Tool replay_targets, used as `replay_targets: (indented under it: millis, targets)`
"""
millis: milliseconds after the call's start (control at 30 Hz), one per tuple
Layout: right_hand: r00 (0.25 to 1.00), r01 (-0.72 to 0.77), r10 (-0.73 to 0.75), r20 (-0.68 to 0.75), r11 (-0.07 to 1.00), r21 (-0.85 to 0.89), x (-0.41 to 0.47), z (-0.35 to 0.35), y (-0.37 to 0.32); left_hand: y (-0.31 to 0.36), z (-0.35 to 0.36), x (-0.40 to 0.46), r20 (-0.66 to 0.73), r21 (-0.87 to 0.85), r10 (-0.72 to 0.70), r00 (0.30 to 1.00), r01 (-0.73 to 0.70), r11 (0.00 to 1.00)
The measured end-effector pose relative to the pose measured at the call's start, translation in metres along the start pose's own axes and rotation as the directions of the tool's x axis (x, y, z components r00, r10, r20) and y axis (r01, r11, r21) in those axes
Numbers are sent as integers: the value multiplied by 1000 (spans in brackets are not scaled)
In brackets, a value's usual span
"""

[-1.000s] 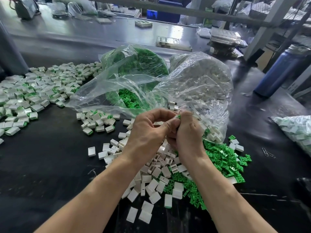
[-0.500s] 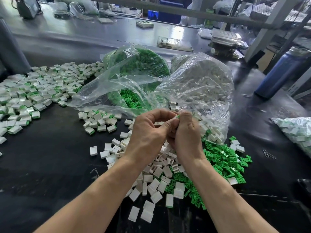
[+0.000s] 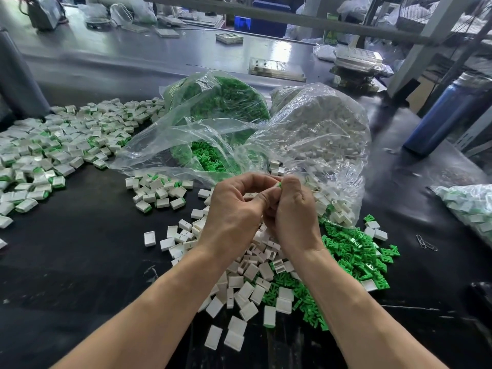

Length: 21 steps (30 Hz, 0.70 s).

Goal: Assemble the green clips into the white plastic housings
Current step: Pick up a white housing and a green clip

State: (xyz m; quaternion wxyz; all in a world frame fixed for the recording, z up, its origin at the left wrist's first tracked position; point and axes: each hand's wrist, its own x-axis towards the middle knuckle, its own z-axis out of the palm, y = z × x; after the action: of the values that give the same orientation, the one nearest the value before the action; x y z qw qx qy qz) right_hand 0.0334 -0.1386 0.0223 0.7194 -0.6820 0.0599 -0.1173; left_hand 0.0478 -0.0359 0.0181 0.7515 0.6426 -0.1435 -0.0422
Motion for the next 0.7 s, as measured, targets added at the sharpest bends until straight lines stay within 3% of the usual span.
replay_targets:
  millis: [333,533,700]
  targets:
    - [999,-37,36,22,999,40,2,-11,3,0,-2,2,14,16,4,1000,-4,1000]
    - [982,191,-187,37,967,-170,3,-33,1,-1,-13,6,-16,163,62,998,-59,985]
    - [964,265,-246,104,931,-252,4,-38,0,-1,-19,6,-12,190,54,998,-51,980]
